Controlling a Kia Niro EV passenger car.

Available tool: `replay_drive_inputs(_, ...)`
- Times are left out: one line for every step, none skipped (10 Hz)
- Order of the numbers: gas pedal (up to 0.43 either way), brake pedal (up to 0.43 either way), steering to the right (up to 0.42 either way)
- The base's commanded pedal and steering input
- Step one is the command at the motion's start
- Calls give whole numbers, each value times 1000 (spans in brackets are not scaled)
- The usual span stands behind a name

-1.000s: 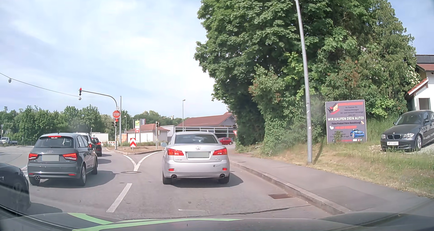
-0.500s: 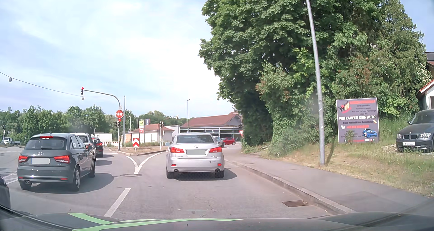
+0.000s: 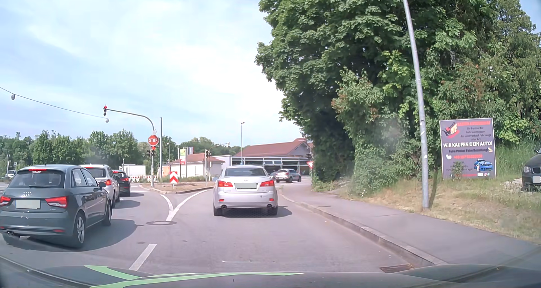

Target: Follow the waypoints while adhering to traffic rules and regulations

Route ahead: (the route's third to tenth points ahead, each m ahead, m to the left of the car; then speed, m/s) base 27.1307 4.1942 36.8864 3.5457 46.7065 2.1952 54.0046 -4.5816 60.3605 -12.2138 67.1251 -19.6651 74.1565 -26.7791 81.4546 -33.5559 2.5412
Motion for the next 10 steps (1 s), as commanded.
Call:
replay_drive_inputs(228, 0, -81)
replay_drive_inputs(228, 0, -70)
replay_drive_inputs(228, 0, -65)
replay_drive_inputs(228, 0, -65)
replay_drive_inputs(228, 0, -65)
replay_drive_inputs(228, 0, -64)
replay_drive_inputs(228, 0, -63)
replay_drive_inputs(228, 0, -63)
replay_drive_inputs(228, 0, -61)
replay_drive_inputs(228, 0, -60)
